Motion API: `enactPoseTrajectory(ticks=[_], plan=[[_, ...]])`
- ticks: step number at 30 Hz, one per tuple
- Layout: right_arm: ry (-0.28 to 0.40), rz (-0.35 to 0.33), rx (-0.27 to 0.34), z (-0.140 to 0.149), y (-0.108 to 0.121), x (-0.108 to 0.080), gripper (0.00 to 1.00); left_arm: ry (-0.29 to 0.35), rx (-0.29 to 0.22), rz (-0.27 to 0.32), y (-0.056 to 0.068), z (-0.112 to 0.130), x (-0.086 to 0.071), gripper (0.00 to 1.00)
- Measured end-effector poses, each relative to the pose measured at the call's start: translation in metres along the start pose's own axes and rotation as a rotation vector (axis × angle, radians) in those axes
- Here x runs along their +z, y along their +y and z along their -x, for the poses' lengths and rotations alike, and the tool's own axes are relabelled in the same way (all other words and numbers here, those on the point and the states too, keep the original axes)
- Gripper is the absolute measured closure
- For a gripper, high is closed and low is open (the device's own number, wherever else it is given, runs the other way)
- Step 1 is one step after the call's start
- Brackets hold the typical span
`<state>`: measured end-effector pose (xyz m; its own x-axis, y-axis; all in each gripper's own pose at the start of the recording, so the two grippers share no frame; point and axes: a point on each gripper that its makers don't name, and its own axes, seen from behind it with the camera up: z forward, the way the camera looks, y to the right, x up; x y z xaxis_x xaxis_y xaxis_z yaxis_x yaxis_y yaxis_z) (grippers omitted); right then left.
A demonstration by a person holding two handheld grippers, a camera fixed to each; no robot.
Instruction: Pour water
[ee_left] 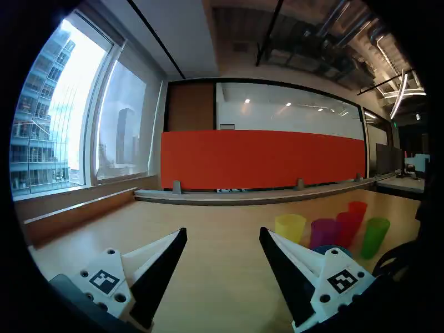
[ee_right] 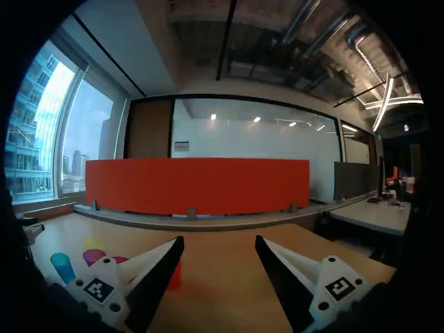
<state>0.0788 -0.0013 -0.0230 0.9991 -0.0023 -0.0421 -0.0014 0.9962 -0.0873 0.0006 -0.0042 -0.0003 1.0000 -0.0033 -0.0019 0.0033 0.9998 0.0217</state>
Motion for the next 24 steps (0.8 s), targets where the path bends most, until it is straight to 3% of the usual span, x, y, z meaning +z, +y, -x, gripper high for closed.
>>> enactPoseTrajectory(ticks=[24], plan=[[0.013, -0.044, -0.066, 0.011, -0.003, 0.003, 0.01, -0.002, 0.002, 0.0, 0.001, 0.001, 0.001, 0.03]])
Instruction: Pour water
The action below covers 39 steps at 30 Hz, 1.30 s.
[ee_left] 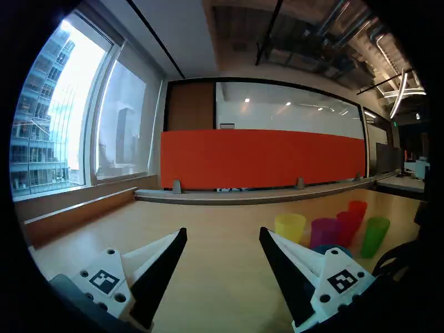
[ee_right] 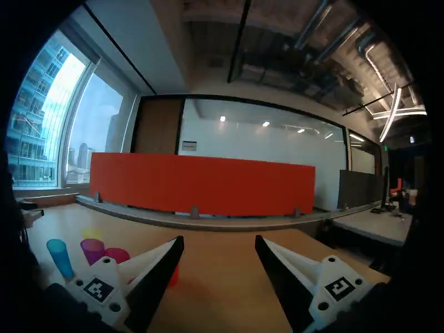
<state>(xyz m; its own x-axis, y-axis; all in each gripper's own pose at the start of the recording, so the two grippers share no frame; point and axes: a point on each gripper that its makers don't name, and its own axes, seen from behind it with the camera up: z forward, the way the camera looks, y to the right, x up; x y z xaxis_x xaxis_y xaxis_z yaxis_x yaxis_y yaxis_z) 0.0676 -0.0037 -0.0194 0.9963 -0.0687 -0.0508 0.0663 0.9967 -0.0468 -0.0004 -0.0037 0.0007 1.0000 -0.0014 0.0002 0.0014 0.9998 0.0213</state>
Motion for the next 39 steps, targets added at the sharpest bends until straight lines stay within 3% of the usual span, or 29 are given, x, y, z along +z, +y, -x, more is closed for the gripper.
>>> enactPoseTrajectory(ticks=[12, 20, 39], plan=[[0.023, -0.027, 0.057, 0.02, -0.002, 0.004, 0.0, 0.0, 0.0, 0.0, -0.001, 0.0, 0.0, 0.03], [0.027, -0.038, 0.057, 0.033, -0.006, 0.008, 0.0, 0.0, 0.0, 0.0, -0.001, -0.001, 0.0, 0.03], [-0.038, -0.017, 0.089, 0.065, 0.004, 0.017, 0.0, 0.0, 0.0, 0.0, 0.0, 0.0, 0.001, 0.03]])
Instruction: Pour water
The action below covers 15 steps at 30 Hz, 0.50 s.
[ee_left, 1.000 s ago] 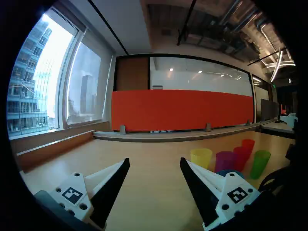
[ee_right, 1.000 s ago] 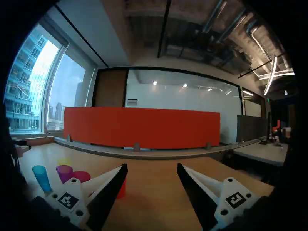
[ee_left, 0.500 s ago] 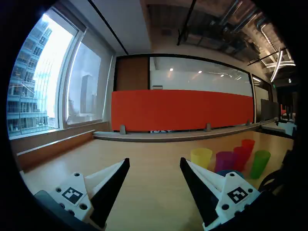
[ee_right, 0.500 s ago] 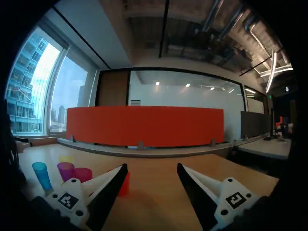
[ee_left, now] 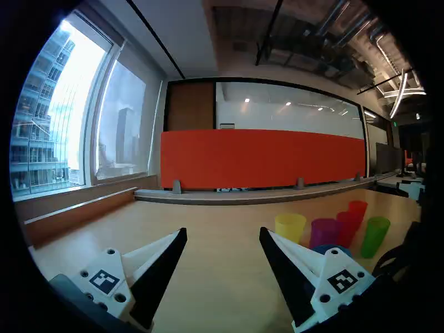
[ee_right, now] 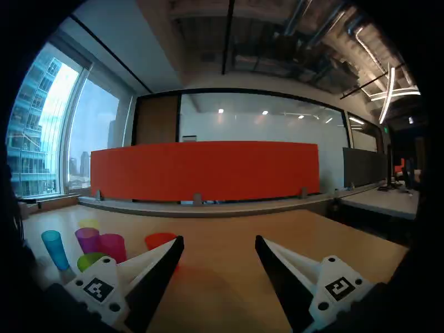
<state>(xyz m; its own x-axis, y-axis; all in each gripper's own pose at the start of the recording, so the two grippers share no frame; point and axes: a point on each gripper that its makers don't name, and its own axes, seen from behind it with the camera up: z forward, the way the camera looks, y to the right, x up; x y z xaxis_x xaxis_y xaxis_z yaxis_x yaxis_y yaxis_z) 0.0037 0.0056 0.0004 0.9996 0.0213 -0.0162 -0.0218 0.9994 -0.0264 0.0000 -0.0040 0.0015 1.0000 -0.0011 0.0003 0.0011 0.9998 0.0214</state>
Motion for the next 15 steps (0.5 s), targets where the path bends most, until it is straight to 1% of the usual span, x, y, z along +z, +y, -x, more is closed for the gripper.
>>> enactPoseTrajectory(ticks=[9, 15], plan=[[-0.014, 0.008, -0.022, 0.0041, 0.0016, 0.0007, 0.0, 0.0, 0.0, 0.0, 0.0002, 0.0003, -0.0003, 0.03], [-0.014, 0.004, -0.023, 0.0033, 0.0004, 0.0005, 0.0, 0.0, 0.0, 0.0, 0.0, 0.0002, -0.0004, 0.03]])
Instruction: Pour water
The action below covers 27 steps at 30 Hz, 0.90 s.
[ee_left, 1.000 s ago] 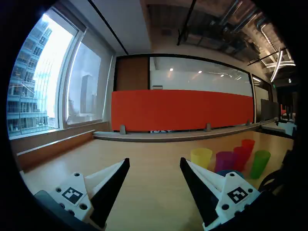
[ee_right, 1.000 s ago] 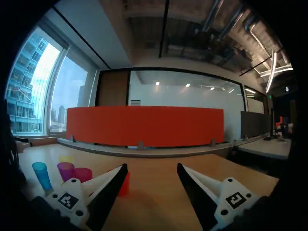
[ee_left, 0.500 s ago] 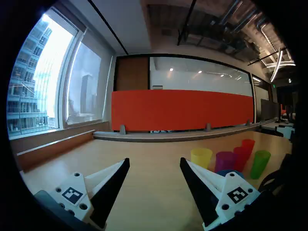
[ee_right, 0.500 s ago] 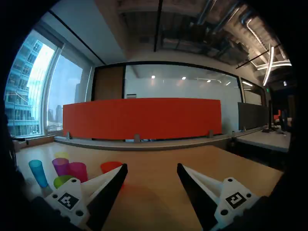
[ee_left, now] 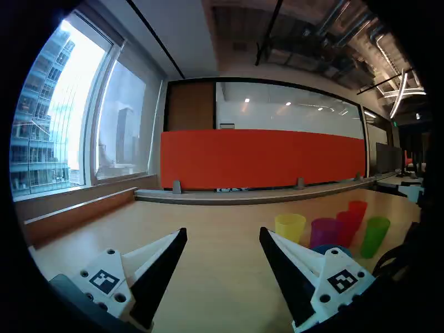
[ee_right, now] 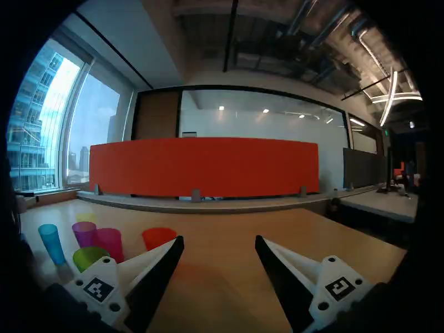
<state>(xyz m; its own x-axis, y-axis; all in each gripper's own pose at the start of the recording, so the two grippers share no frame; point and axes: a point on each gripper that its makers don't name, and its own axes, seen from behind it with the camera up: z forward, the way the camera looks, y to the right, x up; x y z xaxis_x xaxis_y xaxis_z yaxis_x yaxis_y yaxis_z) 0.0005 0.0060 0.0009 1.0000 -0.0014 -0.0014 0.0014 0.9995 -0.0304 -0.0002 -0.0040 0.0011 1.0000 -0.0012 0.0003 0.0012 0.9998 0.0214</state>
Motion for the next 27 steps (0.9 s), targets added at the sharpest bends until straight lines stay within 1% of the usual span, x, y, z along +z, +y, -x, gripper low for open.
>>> enactPoseTrajectory(ticks=[8, 27], plan=[[0.0, -0.003, 0.0, 0.0002, -0.001, -0.0023, 0.0, 0.0, 0.0, 0.0, -0.0002, -0.0001, -0.0001, 0.03], [-0.003, -0.005, 0.001, 0.0009, -0.0014, -0.0004, 0.0, 0.0, 0.0, 0.0, -0.0003, 0.0, -0.0001, 0.03]])
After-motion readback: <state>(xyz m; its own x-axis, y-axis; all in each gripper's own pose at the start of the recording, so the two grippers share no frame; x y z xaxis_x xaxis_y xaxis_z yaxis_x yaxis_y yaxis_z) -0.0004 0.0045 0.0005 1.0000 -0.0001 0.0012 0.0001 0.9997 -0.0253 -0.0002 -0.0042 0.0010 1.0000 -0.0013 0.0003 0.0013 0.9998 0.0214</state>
